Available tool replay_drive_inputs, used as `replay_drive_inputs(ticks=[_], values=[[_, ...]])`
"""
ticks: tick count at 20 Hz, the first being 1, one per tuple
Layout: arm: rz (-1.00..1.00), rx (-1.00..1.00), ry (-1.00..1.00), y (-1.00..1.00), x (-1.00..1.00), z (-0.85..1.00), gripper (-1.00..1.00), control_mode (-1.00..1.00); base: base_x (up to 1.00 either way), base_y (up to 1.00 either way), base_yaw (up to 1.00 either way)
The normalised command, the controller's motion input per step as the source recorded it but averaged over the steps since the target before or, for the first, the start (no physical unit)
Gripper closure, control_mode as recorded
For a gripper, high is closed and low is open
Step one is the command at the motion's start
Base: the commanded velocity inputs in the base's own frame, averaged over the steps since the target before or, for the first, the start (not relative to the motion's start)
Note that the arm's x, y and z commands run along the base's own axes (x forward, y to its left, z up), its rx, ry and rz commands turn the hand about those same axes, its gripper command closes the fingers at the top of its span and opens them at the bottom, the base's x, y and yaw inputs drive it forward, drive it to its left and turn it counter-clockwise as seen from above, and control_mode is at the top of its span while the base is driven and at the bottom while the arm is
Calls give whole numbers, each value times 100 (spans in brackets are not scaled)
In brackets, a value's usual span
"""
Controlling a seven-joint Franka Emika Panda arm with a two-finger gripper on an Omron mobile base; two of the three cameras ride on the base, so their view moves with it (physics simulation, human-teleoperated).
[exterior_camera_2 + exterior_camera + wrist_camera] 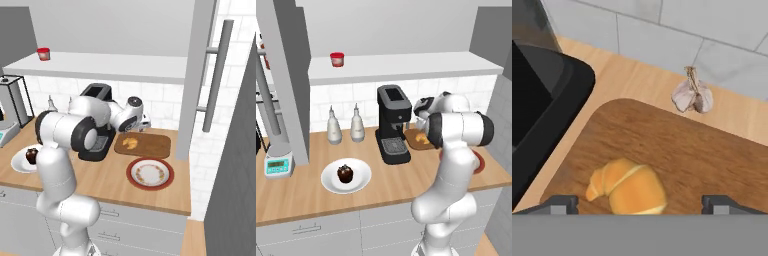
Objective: From the different types of pastries on the counter, select a croissant and place it on the cutting board. Then retrieve a jar of jam from the cabinet and place it alongside the croissant on the cutting board.
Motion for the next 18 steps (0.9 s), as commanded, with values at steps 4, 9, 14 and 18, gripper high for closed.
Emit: replay_drive_inputs(ticks=[4, 9, 14, 18], values=[[0, 0, -13, 0, -18, 39, -100, -100, 0, 0, 0], [0, 0, -13, 0, -59, 8, -100, -100, 0, 0, 0], [0, 0, -17, 0, -97, 2, -100, -100, 0, 0, 0], [0, 0, -30, 10, -100, 16, -100, -100, 0, 0, 0]])
